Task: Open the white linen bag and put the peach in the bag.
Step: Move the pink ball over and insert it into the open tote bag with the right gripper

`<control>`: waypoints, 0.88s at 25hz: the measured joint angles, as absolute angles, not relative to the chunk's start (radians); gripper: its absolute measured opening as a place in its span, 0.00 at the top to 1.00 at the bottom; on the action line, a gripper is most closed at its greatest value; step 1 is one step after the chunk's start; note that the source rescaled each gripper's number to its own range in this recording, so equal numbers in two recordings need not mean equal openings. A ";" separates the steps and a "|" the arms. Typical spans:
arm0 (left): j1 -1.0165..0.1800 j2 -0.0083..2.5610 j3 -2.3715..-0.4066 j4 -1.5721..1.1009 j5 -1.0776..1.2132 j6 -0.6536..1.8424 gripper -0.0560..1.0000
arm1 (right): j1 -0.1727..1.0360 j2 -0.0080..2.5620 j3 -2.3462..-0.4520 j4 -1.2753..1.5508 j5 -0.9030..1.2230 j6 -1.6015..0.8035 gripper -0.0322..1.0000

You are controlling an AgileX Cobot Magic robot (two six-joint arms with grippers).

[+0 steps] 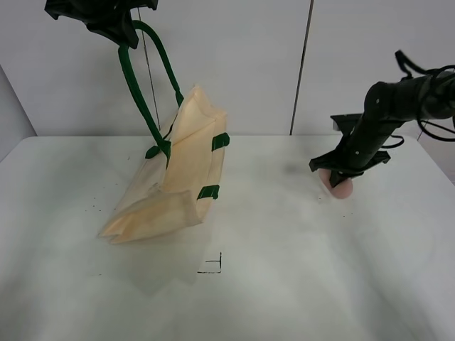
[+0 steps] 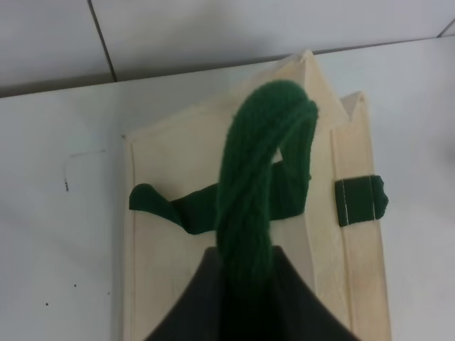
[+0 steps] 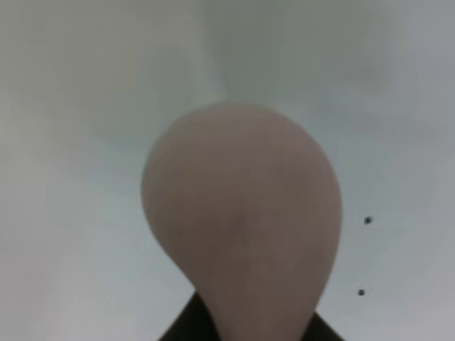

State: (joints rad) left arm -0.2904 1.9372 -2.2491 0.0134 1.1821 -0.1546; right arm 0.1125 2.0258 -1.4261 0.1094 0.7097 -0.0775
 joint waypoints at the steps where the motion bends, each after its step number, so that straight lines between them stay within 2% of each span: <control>1: -0.290 1.937 -2.249 0.013 1.182 -0.155 0.95 | 0.112 1.987 -1.432 0.130 0.716 -0.091 0.97; 10: -0.290 1.937 -2.249 0.013 1.182 -0.154 0.95 | 0.130 1.892 -1.734 0.471 0.907 -0.300 0.97; 17: -0.290 1.937 -2.249 0.013 1.182 -0.154 0.95 | 0.310 1.960 -1.780 0.547 0.857 -0.406 0.97; 22: -0.290 1.937 -2.249 0.013 1.182 -0.154 0.95 | 0.451 2.085 -1.780 0.592 0.698 -0.493 0.97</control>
